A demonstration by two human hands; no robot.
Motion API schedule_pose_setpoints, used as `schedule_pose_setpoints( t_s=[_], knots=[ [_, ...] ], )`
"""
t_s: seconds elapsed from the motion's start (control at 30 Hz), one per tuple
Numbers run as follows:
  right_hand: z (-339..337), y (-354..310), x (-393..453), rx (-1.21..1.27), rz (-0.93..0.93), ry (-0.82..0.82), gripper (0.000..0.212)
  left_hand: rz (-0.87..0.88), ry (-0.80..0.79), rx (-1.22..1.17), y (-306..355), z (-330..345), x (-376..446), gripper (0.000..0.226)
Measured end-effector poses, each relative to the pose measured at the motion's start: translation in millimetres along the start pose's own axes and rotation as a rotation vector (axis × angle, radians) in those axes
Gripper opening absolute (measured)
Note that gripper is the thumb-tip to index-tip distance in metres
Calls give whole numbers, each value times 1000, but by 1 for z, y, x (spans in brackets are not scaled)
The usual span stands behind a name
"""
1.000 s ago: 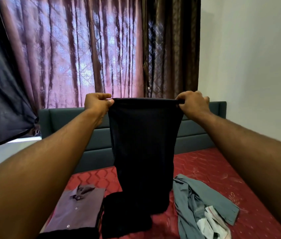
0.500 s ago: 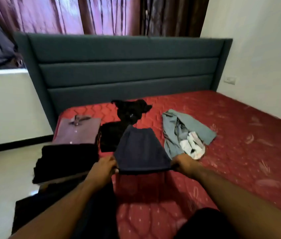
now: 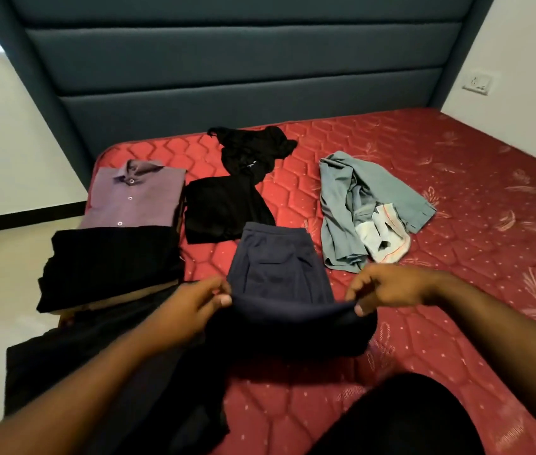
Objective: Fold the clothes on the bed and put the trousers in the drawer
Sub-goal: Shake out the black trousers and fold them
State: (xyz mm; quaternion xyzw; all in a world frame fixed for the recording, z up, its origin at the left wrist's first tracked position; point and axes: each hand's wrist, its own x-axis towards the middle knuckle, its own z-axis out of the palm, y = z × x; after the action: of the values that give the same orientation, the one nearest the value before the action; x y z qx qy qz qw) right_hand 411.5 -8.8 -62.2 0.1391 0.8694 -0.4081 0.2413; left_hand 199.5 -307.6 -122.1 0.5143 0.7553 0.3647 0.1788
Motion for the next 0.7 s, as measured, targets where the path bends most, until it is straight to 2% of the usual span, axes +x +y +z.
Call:
schedule_pose_setpoints(
  t_s=[0.1, 0.17, 0.23, 0.27, 0.33, 0.43, 0.53, 0.6, 0.7],
  knots=[
    [-46, 2, 60, 171, 20, 300, 18, -87, 182, 60, -19, -18, 85, 9],
    [-68, 3, 99, 259, 23, 626, 16, -184, 336, 42, -34, -23, 134, 13],
    [-74, 8, 135, 235, 73, 860, 28, -385, 453, -55, -57, -17, 169, 30],
    [-68, 14, 151, 215, 130, 890, 33, -499, 463, -58, -71, -9, 180, 34],
    [-36, 39, 172, 260, 272, 858, 34, -672, 340, -48, -97, 18, 181, 45],
    [15, 74, 191, 549, 392, 810, 43, -817, 148, -259, -120, 60, 164, 72],
    [31, 85, 198, 829, 363, 806, 48, -865, 148, -377, -138, 87, 155, 90],
    [24, 82, 198, 1006, 320, 664, 45, -842, 139, -533, -134, 91, 160, 83],
    [12, 72, 196, 1057, 254, 470, 40, -782, 94, -766, -112, 80, 162, 37]
  ],
)
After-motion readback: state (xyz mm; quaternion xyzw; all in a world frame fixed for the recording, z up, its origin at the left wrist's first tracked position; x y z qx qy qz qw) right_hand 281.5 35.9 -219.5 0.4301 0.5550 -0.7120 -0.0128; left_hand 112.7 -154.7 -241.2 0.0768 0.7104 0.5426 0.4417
